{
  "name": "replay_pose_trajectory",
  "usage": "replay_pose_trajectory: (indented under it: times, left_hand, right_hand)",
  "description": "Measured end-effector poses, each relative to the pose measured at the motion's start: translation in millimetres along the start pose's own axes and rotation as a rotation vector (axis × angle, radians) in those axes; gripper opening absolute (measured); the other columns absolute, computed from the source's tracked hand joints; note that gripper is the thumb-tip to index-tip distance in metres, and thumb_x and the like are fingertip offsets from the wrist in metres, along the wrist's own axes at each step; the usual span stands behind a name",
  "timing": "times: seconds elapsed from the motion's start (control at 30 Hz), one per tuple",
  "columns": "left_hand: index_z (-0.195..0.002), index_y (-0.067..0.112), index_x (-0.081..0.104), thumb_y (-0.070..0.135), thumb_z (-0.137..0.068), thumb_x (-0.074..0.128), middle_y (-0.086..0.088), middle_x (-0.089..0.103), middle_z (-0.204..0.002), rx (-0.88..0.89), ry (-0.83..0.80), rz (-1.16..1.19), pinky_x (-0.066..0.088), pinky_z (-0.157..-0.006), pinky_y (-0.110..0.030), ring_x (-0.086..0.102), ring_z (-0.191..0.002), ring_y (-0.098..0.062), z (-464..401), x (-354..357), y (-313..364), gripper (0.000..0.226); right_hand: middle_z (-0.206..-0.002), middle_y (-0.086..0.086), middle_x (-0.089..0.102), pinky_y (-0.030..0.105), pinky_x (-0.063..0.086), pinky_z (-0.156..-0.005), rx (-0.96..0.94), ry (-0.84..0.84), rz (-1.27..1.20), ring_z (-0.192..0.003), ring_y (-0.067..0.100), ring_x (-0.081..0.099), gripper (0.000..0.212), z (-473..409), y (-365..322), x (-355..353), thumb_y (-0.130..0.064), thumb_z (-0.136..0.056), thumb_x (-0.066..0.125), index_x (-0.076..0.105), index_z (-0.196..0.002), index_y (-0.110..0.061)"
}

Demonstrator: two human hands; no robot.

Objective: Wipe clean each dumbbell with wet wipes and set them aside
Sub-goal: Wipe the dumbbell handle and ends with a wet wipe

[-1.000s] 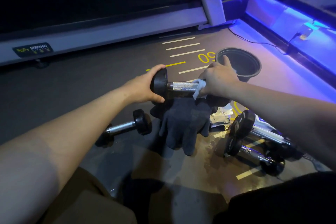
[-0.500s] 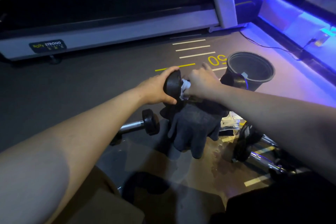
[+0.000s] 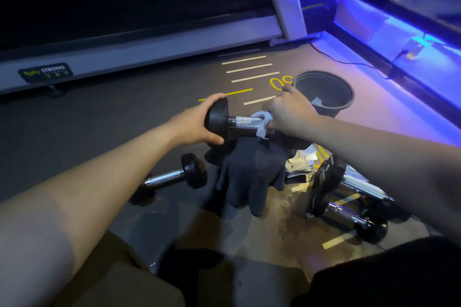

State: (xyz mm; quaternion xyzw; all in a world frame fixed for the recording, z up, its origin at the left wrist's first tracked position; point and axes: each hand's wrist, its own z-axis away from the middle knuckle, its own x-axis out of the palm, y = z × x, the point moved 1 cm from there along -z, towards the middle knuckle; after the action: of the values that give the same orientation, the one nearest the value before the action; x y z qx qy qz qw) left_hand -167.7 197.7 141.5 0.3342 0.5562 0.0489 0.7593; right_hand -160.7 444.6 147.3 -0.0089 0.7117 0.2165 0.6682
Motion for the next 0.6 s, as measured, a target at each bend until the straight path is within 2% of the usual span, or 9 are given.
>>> replay_pose_trajectory:
  times: [0.07, 0.13, 0.23, 0.3, 0.43, 0.5, 0.6]
  left_hand:
    - [-0.151, 0.049, 0.018, 0.031, -0.068, 0.089, 0.002, 0.050, -0.145, -0.004, -0.001, -0.002, 0.043, -0.102, -0.035, 0.053, -0.125, -0.026, -1, 1, -1, 0.110]
    - [-0.150, 0.049, 0.019, 0.031, -0.067, 0.090, 0.004, 0.052, -0.144, -0.013, -0.003, 0.002, 0.043, -0.103, -0.037, 0.054, -0.124, -0.025, -1, 1, -2, 0.111]
    - [-0.150, 0.050, 0.018, 0.032, -0.067, 0.090, 0.004, 0.052, -0.143, -0.025, -0.007, 0.004, 0.043, -0.105, -0.037, 0.055, -0.124, -0.025, -1, 1, -3, 0.112]
    - [-0.150, 0.050, 0.018, 0.031, -0.067, 0.090, 0.004, 0.053, -0.143, -0.030, -0.008, 0.000, 0.043, -0.104, -0.037, 0.055, -0.123, -0.024, -2, 1, -2, 0.111]
    - [-0.149, 0.051, 0.021, 0.032, -0.067, 0.090, 0.006, 0.054, -0.138, -0.039, -0.004, 0.033, 0.046, -0.102, -0.038, 0.059, -0.116, -0.023, -3, 1, 0, 0.108]
    - [-0.144, 0.055, 0.025, 0.043, -0.065, 0.088, 0.005, 0.055, -0.135, -0.058, 0.006, 0.081, 0.055, -0.091, -0.043, 0.065, -0.103, -0.025, -3, 1, 4, 0.102]
    - [-0.140, 0.054, 0.031, 0.050, -0.071, 0.084, 0.003, 0.057, -0.127, -0.101, 0.032, 0.140, 0.062, -0.070, -0.044, 0.069, -0.085, -0.027, -3, 2, 11, 0.086]
  right_hand:
    - [-0.081, 0.008, 0.070, 0.034, 0.042, -0.080, 0.046, 0.059, -0.094, -0.089, 0.031, 0.063, 0.019, 4, 5, 2, -0.034, -0.079, 0.066, 0.072, -0.090, -0.020]
    - [-0.079, 0.012, 0.068, 0.035, 0.039, -0.069, 0.066, 0.170, -0.169, -0.084, 0.036, 0.063, 0.013, 8, 9, 1, -0.023, -0.081, 0.067, 0.071, -0.091, -0.016]
    - [-0.074, 0.007, 0.068, 0.035, 0.038, -0.077, 0.031, 0.281, -0.152, -0.078, 0.033, 0.064, 0.010, 12, 16, 3, -0.023, -0.076, 0.072, 0.068, -0.083, -0.018]
    - [-0.080, 0.002, 0.070, 0.034, 0.035, -0.082, 0.036, 0.250, -0.146, -0.086, 0.029, 0.064, 0.013, 14, 22, 6, -0.029, -0.078, 0.070, 0.068, -0.087, -0.020]
    - [-0.096, 0.001, 0.066, 0.037, 0.038, -0.081, 0.043, 0.247, -0.205, -0.100, 0.028, 0.060, 0.023, 27, 27, 5, -0.029, -0.078, 0.067, 0.069, -0.099, -0.020]
    - [-0.109, 0.002, 0.060, 0.039, 0.042, -0.083, 0.113, 0.235, -0.292, -0.107, 0.028, 0.055, 0.028, 33, 31, 6, -0.031, -0.080, 0.067, 0.069, -0.106, -0.021]
    - [-0.123, 0.006, 0.050, 0.038, 0.047, -0.089, 0.316, 0.186, -0.636, -0.112, 0.027, 0.054, 0.043, 39, 36, 11, -0.033, -0.074, 0.073, 0.064, -0.116, -0.025]
